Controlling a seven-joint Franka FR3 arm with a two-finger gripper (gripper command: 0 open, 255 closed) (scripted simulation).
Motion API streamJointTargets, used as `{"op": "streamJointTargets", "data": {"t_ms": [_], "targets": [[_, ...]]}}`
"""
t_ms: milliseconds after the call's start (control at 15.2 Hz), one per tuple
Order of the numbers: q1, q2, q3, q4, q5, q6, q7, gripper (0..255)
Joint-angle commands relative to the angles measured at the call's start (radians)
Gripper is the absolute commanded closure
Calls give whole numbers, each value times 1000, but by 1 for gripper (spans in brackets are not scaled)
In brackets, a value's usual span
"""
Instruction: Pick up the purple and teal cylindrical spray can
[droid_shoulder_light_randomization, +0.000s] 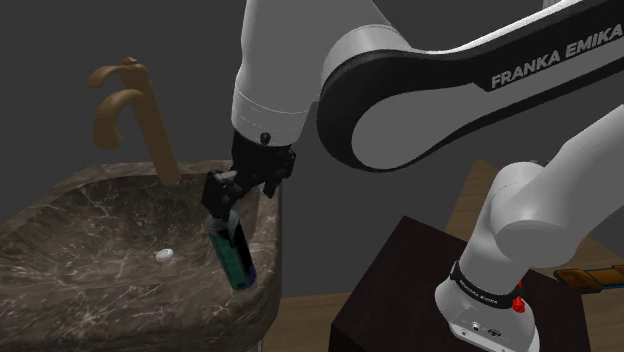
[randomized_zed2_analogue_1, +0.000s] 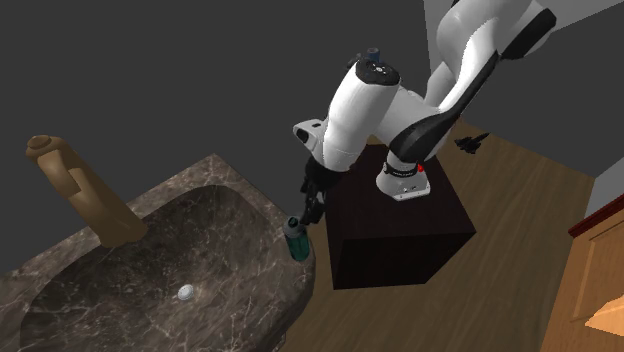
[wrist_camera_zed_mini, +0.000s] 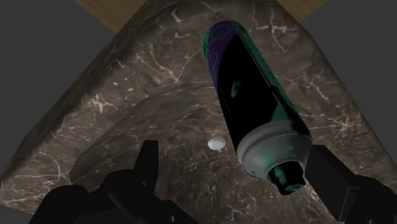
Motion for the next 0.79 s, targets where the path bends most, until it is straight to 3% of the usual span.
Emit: {"op": "streamJointTargets", "data": {"t_ms": [0, 594, 660, 726], "targets": [[-29, 53, 64, 42, -47, 30, 69, 0], [-45, 90, 99, -30, -73, 134, 106, 0], [-45, 89, 99, -30, -73, 132, 106, 255], [-45, 90, 99, -30, -73, 134, 106, 255]]}}
